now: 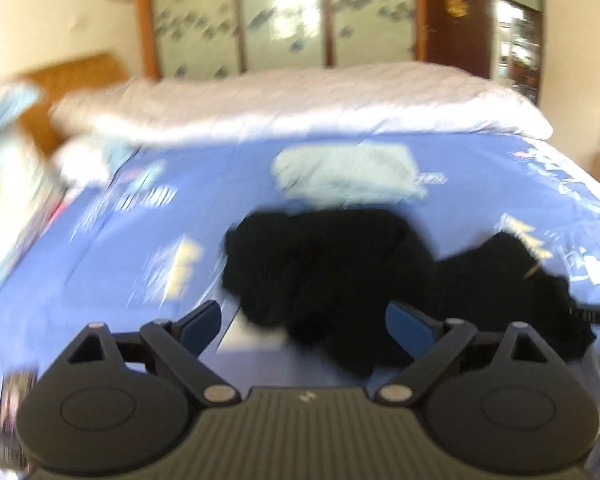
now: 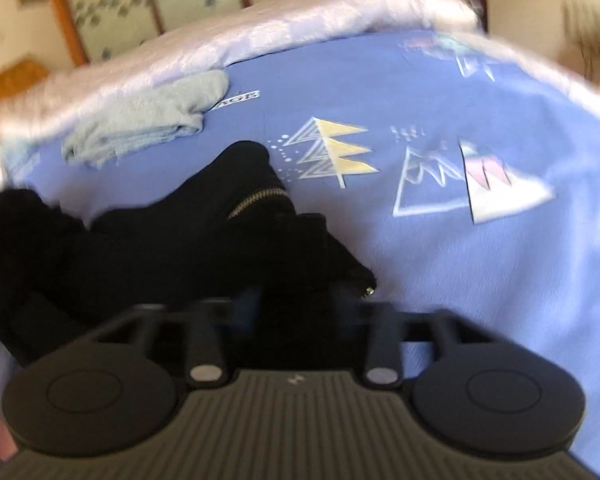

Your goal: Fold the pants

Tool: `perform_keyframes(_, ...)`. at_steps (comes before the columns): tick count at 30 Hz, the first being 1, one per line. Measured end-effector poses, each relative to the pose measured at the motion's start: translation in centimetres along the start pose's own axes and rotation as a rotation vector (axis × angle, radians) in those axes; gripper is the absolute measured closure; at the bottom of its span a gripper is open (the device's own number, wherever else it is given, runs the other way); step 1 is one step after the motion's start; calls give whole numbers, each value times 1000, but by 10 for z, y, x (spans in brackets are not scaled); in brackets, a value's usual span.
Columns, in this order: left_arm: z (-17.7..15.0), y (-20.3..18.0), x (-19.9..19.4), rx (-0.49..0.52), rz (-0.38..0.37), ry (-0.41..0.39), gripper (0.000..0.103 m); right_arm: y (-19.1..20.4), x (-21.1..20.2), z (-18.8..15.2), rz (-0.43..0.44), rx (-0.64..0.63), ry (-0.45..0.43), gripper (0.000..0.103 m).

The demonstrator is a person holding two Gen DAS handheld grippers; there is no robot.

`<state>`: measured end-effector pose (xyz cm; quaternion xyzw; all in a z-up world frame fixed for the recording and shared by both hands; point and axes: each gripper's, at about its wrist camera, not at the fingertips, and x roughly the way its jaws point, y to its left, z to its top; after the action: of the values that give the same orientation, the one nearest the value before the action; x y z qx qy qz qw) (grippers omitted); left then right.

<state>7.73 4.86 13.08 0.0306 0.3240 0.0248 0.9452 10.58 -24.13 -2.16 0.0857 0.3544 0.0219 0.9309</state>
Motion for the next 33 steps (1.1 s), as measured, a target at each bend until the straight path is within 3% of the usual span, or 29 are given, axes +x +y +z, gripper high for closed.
perform_keyframes(1,9,-10,13,19,-26,2,11,0,-4,1,12,-1,-19,95)
perform_keyframes(3,23,-31,42,39,-45,30,24,-6,-19,4,24,5,-56,95)
perform_keyframes(5,27,-49,75,63,-4,89,74,-15,-31,12,46,37,-79,96)
perform_keyframes(6,26,-57,88,75,15,122,89,-20,-39,16,63,60,-89,96)
perform_keyframes(7,22,-61,99,78,31,145,96,-24,-46,23,78,82,-95,96)
perform_keyframes(10,4,-47,100,45,70,136,97,-36,-67,28,123,126,-128,96)
perform_keyframes(16,-46,24,18,-31,23,111,97,-39,-63,23,169,118,-100,95)
perform_keyframes(21,-116,77,-21,-145,0,275,95,-39,-65,-1,141,165,-122,95)
perform_keyframes(24,-134,105,-29,-234,-9,325,93,-47,-61,-15,105,221,-97,95)
perform_keyframes(27,-113,138,-36,-339,28,242,74,-54,-56,-21,78,244,-65,95)
perform_keyframes(28,-102,146,-36,-359,48,202,61,-53,-56,-22,62,241,-62,93)
perform_keyframes(29,-88,151,-35,-364,68,164,51,-52,-56,-22,32,233,-66,90)
perform_keyframes(30,-74,152,-32,-351,77,130,48,-51,-57,-21,16,228,-74,87)
perform_keyframes(31,-62,150,-26,-319,77,100,42,-51,-58,-20,26,234,-78,75)
perform_keyframes(32,-51,146,-16,-281,72,87,34,-51,-58,-18,51,245,-80,52)
perform_keyframes(33,-42,141,-3,-253,67,91,30,-51,-57,-16,69,252,-80,42)
